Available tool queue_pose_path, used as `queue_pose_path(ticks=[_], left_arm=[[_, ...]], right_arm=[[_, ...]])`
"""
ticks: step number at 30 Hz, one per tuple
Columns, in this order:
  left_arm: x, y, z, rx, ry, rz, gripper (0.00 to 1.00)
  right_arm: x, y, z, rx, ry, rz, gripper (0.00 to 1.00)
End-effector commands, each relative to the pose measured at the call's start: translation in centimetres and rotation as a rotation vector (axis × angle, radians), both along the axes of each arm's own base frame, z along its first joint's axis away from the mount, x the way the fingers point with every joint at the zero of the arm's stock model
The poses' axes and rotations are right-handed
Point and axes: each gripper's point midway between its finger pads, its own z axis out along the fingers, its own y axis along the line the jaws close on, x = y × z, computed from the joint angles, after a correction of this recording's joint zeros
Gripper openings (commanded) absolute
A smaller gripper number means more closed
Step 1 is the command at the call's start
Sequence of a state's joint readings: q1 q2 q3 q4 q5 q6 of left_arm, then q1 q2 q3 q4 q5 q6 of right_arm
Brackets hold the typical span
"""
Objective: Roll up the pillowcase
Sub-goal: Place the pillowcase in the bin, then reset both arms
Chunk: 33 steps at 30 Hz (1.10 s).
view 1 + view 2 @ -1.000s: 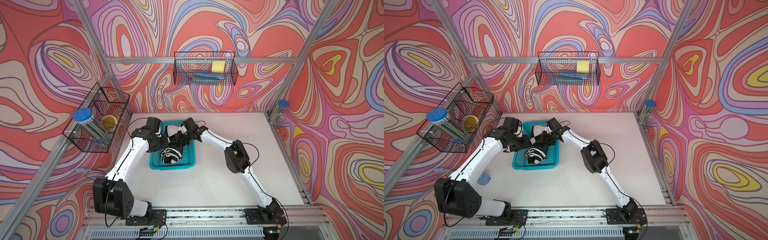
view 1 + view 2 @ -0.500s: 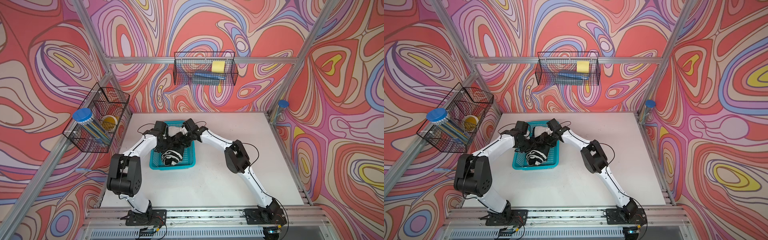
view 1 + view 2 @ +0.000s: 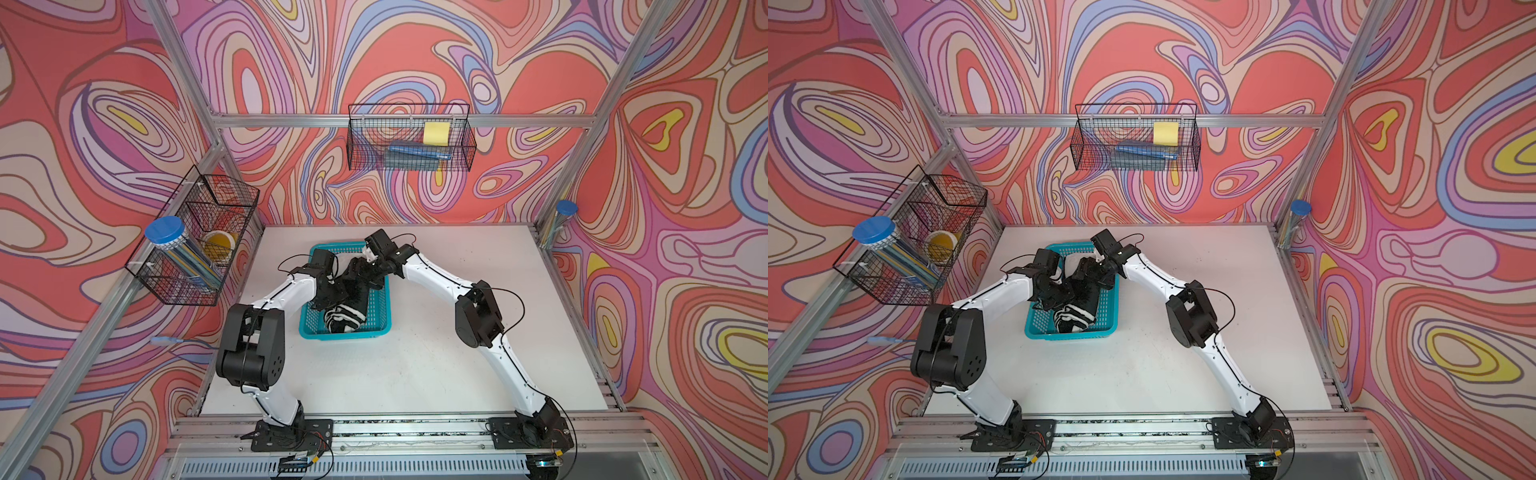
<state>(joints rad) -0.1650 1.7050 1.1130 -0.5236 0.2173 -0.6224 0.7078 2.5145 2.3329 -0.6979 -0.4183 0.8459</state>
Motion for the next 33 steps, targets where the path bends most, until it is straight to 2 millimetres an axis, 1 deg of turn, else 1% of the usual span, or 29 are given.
queue_pose_path(ticks=[1,5,7,10,12,14,15,17,18,19,20,21,22,23,24,25,26,27,29,30,31,32,33], left_arm=[[-2.2,0.2,-3.1,0.031,0.119,-0.001,0.33],[-2.0,0.3,-2.9,0.032,0.115,-0.002,0.33],[-1.9,0.2,-2.6,0.032,0.108,-0.006,0.34],[-1.8,0.1,-1.5,0.026,0.088,-0.015,0.43],[-1.7,0.2,-0.7,0.031,0.075,-0.018,0.54],[-1.5,0.1,0.6,0.024,0.054,-0.019,0.64],[-1.4,0.0,1.2,0.017,0.04,-0.017,0.67],[-1.3,0.0,3.7,0.003,-0.006,-0.01,0.72],[-1.2,0.1,5.1,0.005,-0.032,-0.008,0.74],[-1.3,0.4,7.0,0.015,-0.065,-0.002,0.79],[-1.4,0.8,9.1,0.042,-0.106,-0.003,0.99],[-1.6,1.4,11.2,0.106,-0.15,-0.008,0.99],[-1.9,2.5,13.7,0.202,-0.2,-0.003,0.99],[-2.1,3.4,16.1,0.283,-0.253,0.01,0.99],[-2.4,4.2,17.7,0.332,-0.291,0.021,0.99],[-2.6,5.2,19.1,0.376,-0.324,0.048,0.99],[-2.8,5.9,20.0,0.417,-0.34,0.056,0.99],[-2.7,6.4,20.3,0.453,-0.345,0.051,0.99],[-2.8,8.2,20.3,0.572,-0.312,0.069,0.99],[-2.7,8.7,20.1,0.616,-0.303,0.049,0.99],[-2.5,9.2,19.9,0.654,-0.314,0.037,0.99],[-2.5,9.8,19.8,0.678,-0.33,0.057,0.99],[-2.3,10.0,19.4,0.664,-0.358,0.04,0.99]], right_arm=[[0.3,-1.0,6.7,0.002,-0.128,-0.016,0.8],[0.6,-2.8,8.8,-0.06,-0.206,-0.036,0.81],[1.0,-4.3,9.6,-0.103,-0.233,-0.068,0.81],[1.3,-6.3,11.1,-0.138,-0.264,-0.095,0.81],[1.3,-7.9,12.0,-0.165,-0.282,-0.109,0.81],[1.3,-9.6,13.1,-0.189,-0.302,-0.122,0.81],[1.2,-10.3,13.5,-0.194,-0.306,-0.126,0.81],[0.8,-12.3,14.5,-0.208,-0.313,-0.138,0.8],[0.6,-13.3,14.6,-0.225,-0.316,-0.142,0.8],[0.3,-14.5,15.0,-0.25,-0.324,-0.143,0.8],[0.1,-16.1,15.2,-0.296,-0.339,-0.15,0.8],[0.0,-17.7,15.6,-0.346,-0.354,-0.16,0.8],[-0.3,-19.6,16.0,-0.414,-0.371,-0.172,0.91],[-0.4,-21.7,16.4,-0.487,-0.395,-0.186,0.98],[-0.4,-23.7,16.8,-0.564,-0.414,-0.207,0.98],[-0.5,-26.1,17.1,-0.661,-0.431,-0.237,0.98],[-0.4,-28.2,17.4,-0.734,-0.441,-0.259,0.98],[-0.2,-29.8,17.6,-0.782,-0.445,-0.276,0.98],[0.2,-33.3,18.0,-0.886,-0.465,-0.336,0.98],[0.5,-35.1,18.1,-0.928,-0.478,-0.372,0.98],[0.7,-36.2,18.5,-0.942,-0.508,-0.396,0.98],[0.9,-36.8,18.8,-0.934,-0.541,-0.403,0.98],[0.9,-37.4,19.3,-0.916,-0.588,-0.403,0.98]])
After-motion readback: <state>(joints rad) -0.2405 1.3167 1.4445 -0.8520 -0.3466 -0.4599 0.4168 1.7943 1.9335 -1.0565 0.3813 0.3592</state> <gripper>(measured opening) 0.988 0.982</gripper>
